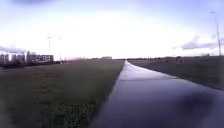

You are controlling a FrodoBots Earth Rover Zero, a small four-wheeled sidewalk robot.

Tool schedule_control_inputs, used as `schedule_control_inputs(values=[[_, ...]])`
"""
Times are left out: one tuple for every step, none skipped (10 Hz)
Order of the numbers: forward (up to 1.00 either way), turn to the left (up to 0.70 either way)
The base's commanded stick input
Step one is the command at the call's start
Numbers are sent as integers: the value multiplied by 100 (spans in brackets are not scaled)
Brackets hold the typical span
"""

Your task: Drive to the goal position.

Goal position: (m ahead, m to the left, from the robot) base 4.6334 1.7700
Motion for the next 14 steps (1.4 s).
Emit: schedule_control_inputs(values=[[45, -27], [45, -27], [45, -27], [45, -27], [45, -27], [45, -27], [45, -27], [45, -27], [45, -27], [45, -27], [45, -27], [45, -27], [45, -27], [45, -27]])
